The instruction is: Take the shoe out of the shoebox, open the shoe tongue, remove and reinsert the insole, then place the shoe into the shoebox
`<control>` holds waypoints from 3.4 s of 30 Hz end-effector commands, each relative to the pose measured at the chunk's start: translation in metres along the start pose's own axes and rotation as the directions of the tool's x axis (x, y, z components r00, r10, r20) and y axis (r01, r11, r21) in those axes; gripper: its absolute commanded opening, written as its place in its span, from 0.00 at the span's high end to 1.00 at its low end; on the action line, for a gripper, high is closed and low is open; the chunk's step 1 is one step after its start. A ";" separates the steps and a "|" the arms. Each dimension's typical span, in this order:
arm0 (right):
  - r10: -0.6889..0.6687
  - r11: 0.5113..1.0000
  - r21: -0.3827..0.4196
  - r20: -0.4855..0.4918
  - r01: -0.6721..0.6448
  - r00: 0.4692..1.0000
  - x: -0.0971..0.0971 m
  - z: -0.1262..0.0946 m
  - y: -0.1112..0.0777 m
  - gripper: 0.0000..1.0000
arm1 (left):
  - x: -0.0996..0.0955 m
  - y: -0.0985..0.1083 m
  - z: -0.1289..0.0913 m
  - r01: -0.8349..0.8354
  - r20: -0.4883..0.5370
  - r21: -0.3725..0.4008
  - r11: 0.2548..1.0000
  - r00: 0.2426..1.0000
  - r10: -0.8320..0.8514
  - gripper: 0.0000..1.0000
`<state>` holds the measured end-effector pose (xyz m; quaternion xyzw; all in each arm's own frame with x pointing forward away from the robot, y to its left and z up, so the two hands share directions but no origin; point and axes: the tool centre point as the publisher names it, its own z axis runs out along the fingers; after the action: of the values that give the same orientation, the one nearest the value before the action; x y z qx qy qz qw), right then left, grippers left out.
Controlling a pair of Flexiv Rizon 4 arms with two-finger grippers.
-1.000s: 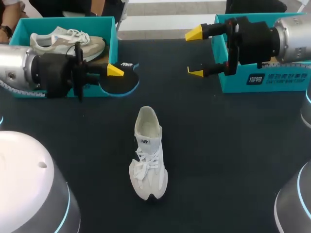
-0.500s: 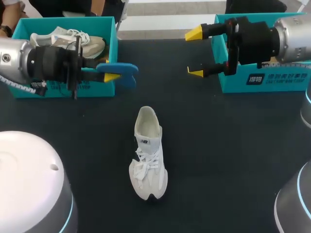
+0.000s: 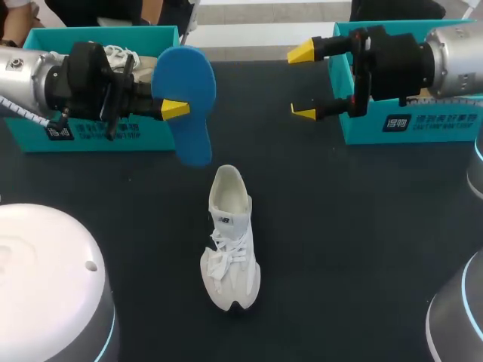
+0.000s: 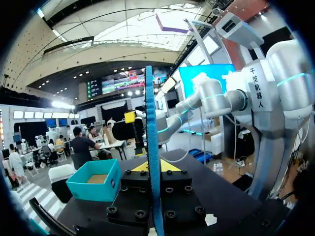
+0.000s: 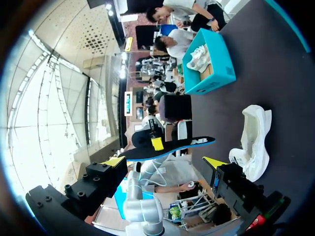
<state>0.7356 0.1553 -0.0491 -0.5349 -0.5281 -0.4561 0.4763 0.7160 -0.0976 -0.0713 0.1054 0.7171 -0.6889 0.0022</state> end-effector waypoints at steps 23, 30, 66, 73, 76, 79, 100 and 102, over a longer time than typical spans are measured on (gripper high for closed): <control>0.000 1.000 -0.001 0.001 0.000 1.000 0.000 0.002 0.000 0.00 | 0.000 0.030 0.007 0.984 -0.058 0.024 0.176 0.177 -0.982 1.00; 0.000 1.000 -0.001 0.001 0.000 1.000 0.000 0.002 0.000 0.00 | -0.002 0.034 0.011 0.999 -0.091 0.052 0.015 0.020 -0.996 1.00; 0.069 0.990 -0.142 0.612 0.025 0.788 0.033 0.049 -0.021 0.00 | -0.017 0.059 0.019 0.979 -0.184 0.089 -0.183 -0.164 -0.969 1.00; 0.126 0.990 -0.137 0.771 -0.030 0.624 0.055 0.077 -0.018 0.00 | -0.017 0.062 0.019 0.981 -0.168 0.084 -0.175 -0.159 -0.973 1.00; 0.162 0.984 -0.172 0.810 -0.036 0.564 0.061 0.086 -0.018 0.00 | -0.017 0.062 0.020 0.981 -0.166 0.080 -0.175 -0.160 -0.973 1.00; 0.184 0.981 -0.188 0.814 -0.050 0.552 0.062 0.087 -0.018 0.00 | -0.019 0.063 0.019 0.982 -0.163 0.080 -0.173 -0.159 -0.974 1.00; 0.132 0.988 -0.156 0.850 0.004 0.510 0.058 0.092 -0.016 0.00 | -0.019 0.063 0.019 0.981 -0.160 0.083 -0.175 -0.160 -0.974 1.00; 0.104 0.987 -0.148 0.869 0.054 0.483 0.054 0.096 -0.015 0.00 | -0.019 0.063 0.019 0.981 -0.160 0.083 -0.175 -0.160 -0.974 1.00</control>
<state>0.7212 0.2464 -0.0068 -0.7361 -0.6427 -0.1639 0.1349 0.7421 -0.1173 -0.1320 -0.4637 0.4791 -0.5058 -0.5474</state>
